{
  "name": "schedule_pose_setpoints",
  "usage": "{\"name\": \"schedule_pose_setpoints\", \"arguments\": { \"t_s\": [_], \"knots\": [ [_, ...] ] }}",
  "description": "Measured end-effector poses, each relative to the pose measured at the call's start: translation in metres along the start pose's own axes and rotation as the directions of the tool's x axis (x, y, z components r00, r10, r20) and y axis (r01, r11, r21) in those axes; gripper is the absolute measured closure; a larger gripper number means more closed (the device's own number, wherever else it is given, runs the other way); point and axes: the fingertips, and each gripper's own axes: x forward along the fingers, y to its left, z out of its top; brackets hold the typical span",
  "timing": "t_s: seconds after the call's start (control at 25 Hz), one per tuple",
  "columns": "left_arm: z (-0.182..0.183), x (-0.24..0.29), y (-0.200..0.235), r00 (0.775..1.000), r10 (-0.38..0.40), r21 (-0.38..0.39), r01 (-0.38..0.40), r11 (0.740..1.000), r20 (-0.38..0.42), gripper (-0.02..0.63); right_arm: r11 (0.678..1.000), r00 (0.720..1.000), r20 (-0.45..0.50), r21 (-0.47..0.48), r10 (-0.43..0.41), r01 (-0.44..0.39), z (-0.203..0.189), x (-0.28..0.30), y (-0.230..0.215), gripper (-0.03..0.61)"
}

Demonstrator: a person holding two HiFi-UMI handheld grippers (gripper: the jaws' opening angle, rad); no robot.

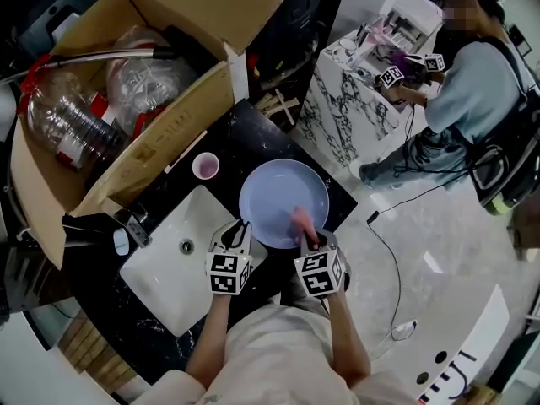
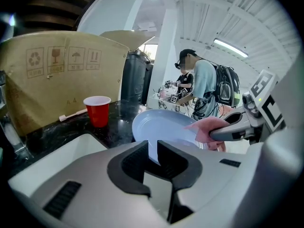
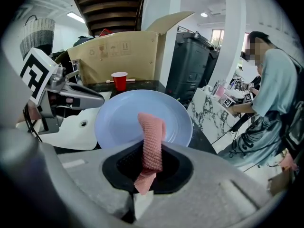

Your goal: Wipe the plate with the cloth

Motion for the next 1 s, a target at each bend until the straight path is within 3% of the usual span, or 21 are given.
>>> {"name": "schedule_pose_setpoints", "arguments": {
  "t_s": [0.4, 1.0],
  "knots": [
    [0.01, -0.009, -0.016, 0.999, -0.026, 0.033, 0.025, 0.999, 0.029, 0.555, 0.996, 0.995, 0.046, 0.034, -0.089, 0.087, -0.001, -0.019, -0.03, 0.551],
    [0.035, -0.03, -0.045, 0.99, -0.078, 0.098, 0.066, 0.993, 0.121, 0.555, 0.994, 0.946, 0.306, 0.014, -0.107, 0.108, 0.038, -0.064, -0.017, 0.551]
  ]
}}
